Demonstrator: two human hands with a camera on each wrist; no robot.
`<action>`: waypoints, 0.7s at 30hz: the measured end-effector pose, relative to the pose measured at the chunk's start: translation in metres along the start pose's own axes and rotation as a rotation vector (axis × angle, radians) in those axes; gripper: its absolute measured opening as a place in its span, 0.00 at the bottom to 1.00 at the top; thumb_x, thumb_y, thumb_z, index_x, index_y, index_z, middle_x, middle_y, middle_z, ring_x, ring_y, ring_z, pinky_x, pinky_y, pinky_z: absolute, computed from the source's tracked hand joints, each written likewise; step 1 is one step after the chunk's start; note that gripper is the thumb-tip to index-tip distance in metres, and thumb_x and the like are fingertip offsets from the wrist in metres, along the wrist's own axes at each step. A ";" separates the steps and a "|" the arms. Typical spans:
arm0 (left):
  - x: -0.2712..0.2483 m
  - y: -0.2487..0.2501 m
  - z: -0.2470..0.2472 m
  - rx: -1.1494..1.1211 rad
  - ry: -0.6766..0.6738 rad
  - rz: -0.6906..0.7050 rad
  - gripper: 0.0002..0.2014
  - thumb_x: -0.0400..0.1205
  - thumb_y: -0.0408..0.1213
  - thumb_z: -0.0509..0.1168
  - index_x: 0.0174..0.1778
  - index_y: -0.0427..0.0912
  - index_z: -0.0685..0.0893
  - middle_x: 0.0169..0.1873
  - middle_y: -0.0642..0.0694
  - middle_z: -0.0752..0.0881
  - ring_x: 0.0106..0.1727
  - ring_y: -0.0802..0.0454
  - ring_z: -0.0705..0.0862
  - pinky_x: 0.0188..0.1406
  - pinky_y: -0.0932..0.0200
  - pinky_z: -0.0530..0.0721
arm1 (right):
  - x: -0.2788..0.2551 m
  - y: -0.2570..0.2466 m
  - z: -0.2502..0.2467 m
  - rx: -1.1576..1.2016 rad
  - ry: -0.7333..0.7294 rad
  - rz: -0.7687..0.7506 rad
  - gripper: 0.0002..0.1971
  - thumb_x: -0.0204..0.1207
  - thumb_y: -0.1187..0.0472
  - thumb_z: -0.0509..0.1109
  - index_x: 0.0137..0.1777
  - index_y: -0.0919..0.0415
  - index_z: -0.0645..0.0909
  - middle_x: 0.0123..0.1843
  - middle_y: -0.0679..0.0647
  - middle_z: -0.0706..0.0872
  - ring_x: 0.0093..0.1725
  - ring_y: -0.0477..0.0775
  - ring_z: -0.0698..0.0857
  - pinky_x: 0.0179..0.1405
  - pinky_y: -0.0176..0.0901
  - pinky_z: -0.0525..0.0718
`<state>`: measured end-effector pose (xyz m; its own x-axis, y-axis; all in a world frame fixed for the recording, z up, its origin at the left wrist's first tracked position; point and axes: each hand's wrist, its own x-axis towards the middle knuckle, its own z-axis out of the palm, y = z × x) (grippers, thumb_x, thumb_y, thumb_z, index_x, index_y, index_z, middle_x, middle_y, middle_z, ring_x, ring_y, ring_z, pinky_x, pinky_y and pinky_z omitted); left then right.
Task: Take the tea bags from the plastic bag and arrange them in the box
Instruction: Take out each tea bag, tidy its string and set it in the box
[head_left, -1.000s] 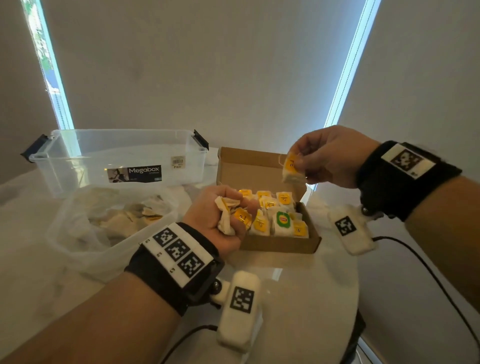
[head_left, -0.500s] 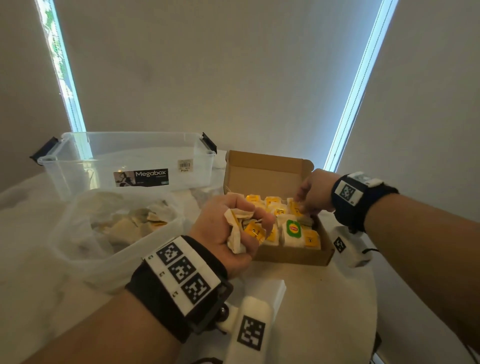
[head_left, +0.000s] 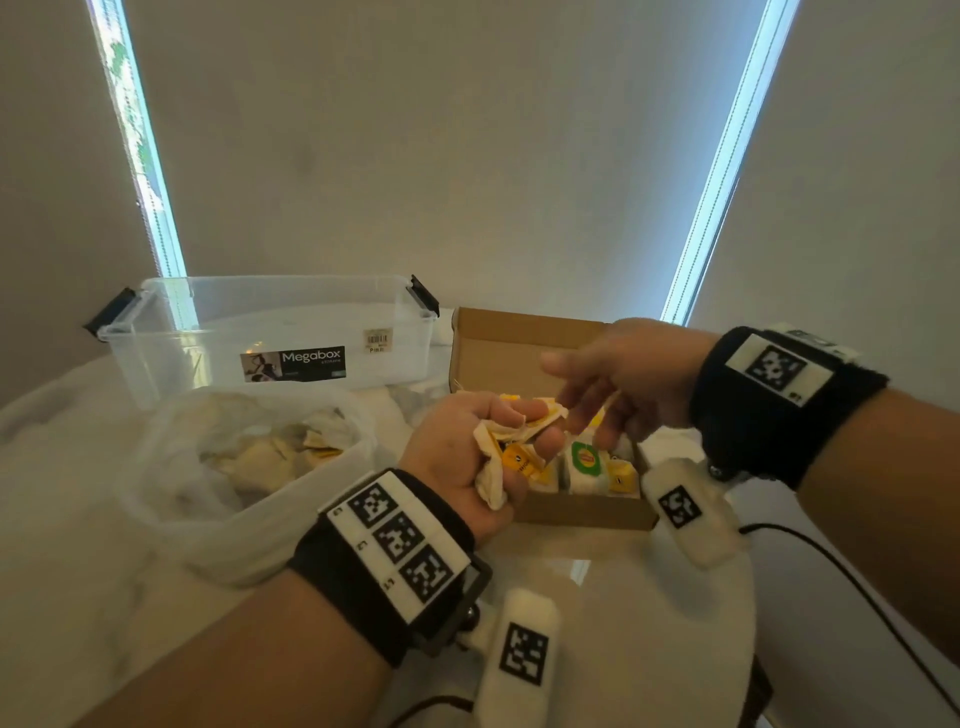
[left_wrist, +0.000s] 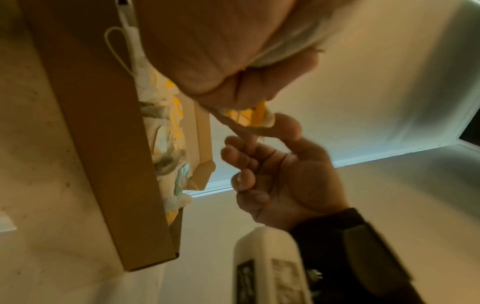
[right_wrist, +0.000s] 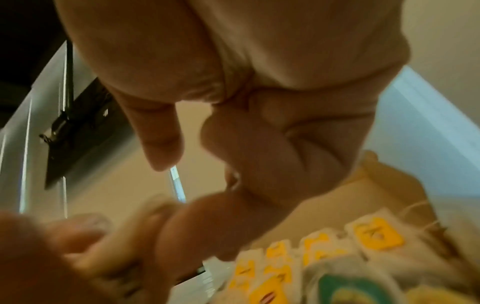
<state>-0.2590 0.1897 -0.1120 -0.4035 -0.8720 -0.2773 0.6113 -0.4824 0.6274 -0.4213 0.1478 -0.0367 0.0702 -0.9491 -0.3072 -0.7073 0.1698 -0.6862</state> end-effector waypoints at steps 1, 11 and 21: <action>0.000 -0.001 0.001 0.028 -0.002 0.012 0.11 0.80 0.27 0.55 0.51 0.36 0.82 0.32 0.40 0.87 0.25 0.53 0.87 0.09 0.70 0.72 | -0.006 -0.002 0.005 0.031 -0.061 0.001 0.23 0.79 0.43 0.72 0.54 0.66 0.88 0.39 0.58 0.93 0.30 0.53 0.85 0.31 0.42 0.78; -0.006 0.000 -0.001 0.004 0.004 0.033 0.11 0.80 0.26 0.55 0.56 0.36 0.78 0.40 0.35 0.87 0.29 0.49 0.89 0.08 0.67 0.72 | -0.014 -0.001 0.007 -0.113 0.095 -0.193 0.06 0.73 0.58 0.82 0.48 0.58 0.91 0.36 0.53 0.93 0.29 0.44 0.88 0.33 0.39 0.84; -0.002 0.004 -0.013 0.039 0.045 -0.074 0.06 0.80 0.27 0.57 0.49 0.34 0.78 0.34 0.38 0.89 0.19 0.57 0.81 0.09 0.71 0.71 | 0.005 0.016 -0.037 -0.205 0.204 -0.141 0.05 0.75 0.60 0.80 0.49 0.53 0.88 0.34 0.51 0.93 0.28 0.46 0.89 0.32 0.40 0.86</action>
<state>-0.2466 0.1882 -0.1182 -0.4146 -0.8376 -0.3557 0.5538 -0.5424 0.6317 -0.4580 0.1362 -0.0244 0.0496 -0.9966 -0.0657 -0.8290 -0.0044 -0.5592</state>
